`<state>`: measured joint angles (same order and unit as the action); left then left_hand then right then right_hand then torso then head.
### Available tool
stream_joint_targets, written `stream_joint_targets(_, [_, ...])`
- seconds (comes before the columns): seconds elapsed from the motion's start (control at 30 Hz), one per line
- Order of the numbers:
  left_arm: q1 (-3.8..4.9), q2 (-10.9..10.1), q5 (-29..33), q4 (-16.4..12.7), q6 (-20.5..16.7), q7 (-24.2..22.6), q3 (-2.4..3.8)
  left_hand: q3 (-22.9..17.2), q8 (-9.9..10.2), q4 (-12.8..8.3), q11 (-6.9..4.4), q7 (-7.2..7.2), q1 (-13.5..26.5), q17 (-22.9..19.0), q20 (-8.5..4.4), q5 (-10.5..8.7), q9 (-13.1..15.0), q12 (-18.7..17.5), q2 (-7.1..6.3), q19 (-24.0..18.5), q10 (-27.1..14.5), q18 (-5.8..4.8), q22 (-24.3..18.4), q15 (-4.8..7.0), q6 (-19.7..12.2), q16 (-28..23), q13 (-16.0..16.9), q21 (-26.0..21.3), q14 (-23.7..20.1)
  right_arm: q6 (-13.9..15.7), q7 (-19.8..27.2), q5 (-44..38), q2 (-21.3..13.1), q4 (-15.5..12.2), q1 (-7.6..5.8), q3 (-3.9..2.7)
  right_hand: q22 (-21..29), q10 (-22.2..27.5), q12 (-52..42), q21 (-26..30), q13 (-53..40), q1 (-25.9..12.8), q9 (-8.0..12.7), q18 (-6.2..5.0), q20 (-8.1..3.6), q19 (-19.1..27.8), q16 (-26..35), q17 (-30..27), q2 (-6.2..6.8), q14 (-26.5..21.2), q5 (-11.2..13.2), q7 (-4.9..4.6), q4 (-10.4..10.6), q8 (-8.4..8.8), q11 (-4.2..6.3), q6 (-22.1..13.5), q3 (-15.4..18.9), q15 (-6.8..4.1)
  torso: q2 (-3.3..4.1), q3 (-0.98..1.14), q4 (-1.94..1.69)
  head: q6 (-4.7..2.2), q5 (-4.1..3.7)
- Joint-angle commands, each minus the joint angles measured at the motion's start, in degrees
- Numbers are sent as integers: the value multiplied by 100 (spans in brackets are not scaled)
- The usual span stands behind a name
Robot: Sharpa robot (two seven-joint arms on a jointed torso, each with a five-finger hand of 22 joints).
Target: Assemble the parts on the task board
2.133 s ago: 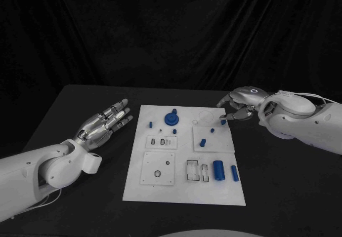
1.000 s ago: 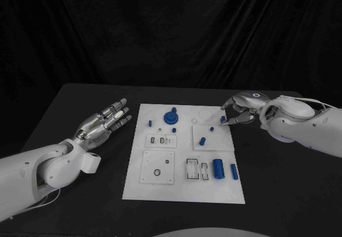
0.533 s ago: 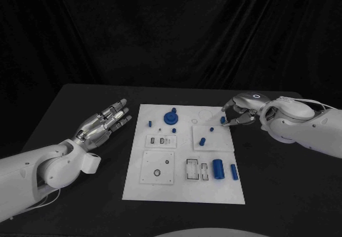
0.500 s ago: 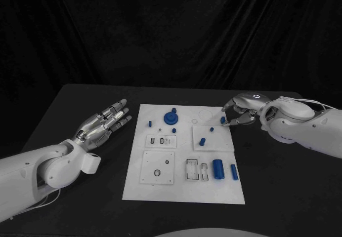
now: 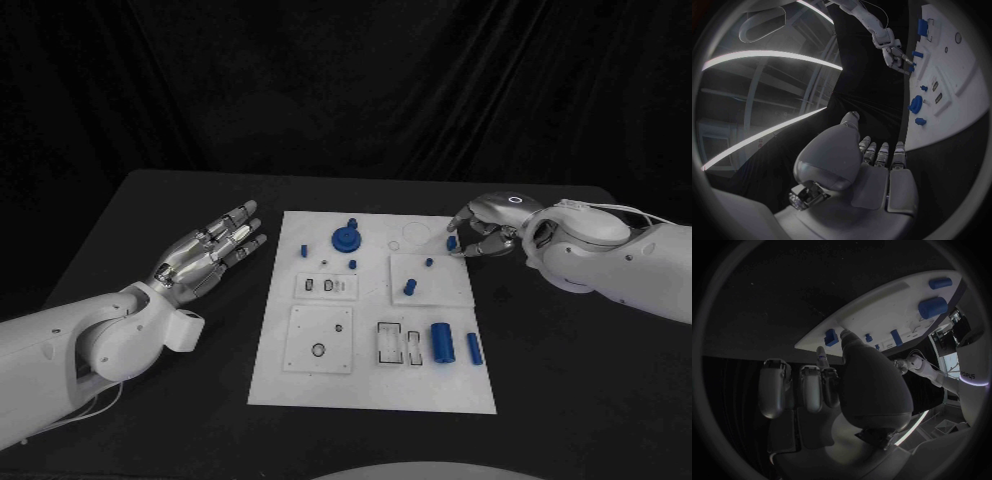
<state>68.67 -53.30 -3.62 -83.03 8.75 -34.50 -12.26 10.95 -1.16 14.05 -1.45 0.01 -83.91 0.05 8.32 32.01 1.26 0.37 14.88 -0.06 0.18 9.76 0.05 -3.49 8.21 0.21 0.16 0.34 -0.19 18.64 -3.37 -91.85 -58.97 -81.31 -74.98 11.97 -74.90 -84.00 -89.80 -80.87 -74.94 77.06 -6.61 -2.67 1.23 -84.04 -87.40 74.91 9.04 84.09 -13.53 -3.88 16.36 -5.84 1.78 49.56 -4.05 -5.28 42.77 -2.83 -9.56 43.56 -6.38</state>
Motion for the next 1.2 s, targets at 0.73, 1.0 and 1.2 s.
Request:
stream_joint_targets(0.73, [-13,21,-2,7,103,-39,5,-44,-28,-20,22,-10,-65,-5,27,35,5,-26,7,6,-1,-98,-5,-40,-6,-21,-7,-34,19,55,-67,-9,92,76,30,-2,-1145,-600,-20,53,-1506,215,-274,21,-3,-151,11,1072,-183,502,-1102,-4,-99,-229,-48,353,-157,4,5,0,2,9,0])
stream_joint_targets(1.0, [-13,21,-2,8,109,-32,5,-45,-28,-21,22,-10,-65,-5,27,36,5,-26,7,6,-1,-98,-5,-41,-7,-21,-7,-34,19,73,-87,-9,101,88,30,-2,-1147,-600,-20,65,-1506,229,-372,19,-3,-149,14,1065,-203,500,-1131,-1,-133,-317,-47,490,-170,3,3,-2,1,16,0])
stream_joint_targets(1.2, [-14,24,-2,12,117,-25,5,-49,-27,-26,23,-10,-68,-5,27,39,5,-27,7,6,-2,-99,-5,-41,-7,-21,-7,-34,19,84,-98,-9,111,95,31,-3,-1149,-600,-20,84,-1506,226,-542,15,-13,-145,23,1048,-245,496,-1097,27,-176,-480,-28,694,-170,-9,6,-1,-1,19,-7])
